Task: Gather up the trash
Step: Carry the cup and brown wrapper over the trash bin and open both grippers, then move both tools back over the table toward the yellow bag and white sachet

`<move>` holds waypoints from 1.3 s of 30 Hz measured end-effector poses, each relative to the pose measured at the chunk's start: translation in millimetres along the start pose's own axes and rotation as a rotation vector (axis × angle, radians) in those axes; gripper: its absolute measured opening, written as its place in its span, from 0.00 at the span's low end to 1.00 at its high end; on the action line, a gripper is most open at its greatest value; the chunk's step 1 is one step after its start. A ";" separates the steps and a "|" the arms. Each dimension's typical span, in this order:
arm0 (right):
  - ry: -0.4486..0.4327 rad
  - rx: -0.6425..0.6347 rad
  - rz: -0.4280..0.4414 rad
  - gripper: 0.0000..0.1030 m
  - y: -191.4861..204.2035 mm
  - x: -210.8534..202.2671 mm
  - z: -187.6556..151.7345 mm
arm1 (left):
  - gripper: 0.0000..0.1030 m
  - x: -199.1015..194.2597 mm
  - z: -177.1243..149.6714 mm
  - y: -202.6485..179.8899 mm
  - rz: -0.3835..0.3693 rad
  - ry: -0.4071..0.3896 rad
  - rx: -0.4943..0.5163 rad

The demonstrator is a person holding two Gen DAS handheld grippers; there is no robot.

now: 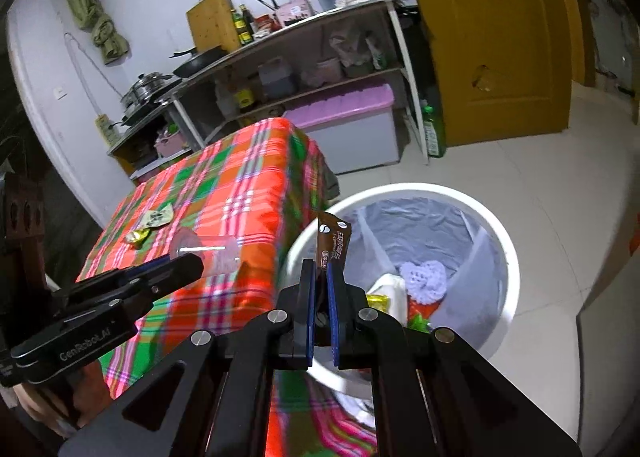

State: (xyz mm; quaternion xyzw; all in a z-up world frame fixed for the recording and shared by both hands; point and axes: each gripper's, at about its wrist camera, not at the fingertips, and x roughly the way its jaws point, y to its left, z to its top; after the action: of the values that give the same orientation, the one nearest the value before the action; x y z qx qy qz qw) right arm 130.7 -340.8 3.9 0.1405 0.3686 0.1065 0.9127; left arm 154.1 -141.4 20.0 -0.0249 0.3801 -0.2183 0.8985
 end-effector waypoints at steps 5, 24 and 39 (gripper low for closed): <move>0.028 0.043 -0.012 0.06 -21.6 10.7 -2.7 | 0.21 18.3 2.1 -10.2 -0.026 0.036 0.020; 0.112 0.141 -0.033 0.32 -57.4 30.6 -14.2 | 0.30 53.3 -3.6 -20.4 -0.048 0.134 0.021; 0.046 0.060 0.006 0.32 -12.5 4.1 2.0 | 0.30 -2.7 4.8 4.1 -0.001 0.004 -0.022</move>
State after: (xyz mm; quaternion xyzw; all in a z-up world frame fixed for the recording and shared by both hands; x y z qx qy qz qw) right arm 136.1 -351.6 -1.5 0.1665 0.3922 0.1011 0.8990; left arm 157.3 -137.2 24.4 -0.0347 0.3842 -0.2145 0.8973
